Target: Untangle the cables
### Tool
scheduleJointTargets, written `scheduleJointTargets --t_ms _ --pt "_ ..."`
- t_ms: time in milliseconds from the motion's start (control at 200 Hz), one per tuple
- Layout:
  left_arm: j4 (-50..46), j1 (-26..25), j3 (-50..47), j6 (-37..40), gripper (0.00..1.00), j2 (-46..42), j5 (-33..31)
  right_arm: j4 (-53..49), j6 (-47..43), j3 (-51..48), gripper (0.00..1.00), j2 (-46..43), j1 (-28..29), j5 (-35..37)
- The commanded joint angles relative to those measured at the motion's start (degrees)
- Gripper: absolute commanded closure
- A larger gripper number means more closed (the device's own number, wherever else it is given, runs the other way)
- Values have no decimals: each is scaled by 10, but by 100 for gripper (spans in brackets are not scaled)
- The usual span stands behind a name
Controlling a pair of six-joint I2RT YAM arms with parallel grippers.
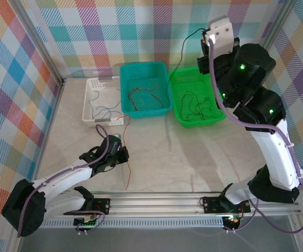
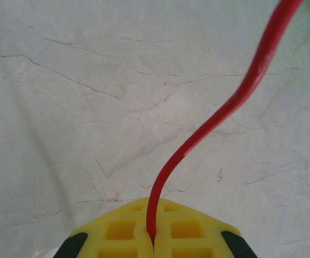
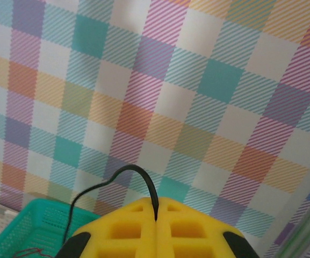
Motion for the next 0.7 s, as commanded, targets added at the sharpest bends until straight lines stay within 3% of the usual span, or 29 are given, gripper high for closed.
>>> scheduleJointTargets --t_ms 0,440,695 --pt "-20 4 9 6 100 -35 7 49 -13 -6 100 0 -20 23" --pt "-32 4 8 6 100 -89 14 1 77 -27 100 51 -132 -46" --pt "-32 4 8 8 100 -97 14 14 125 -112 100 50 -197 -78"
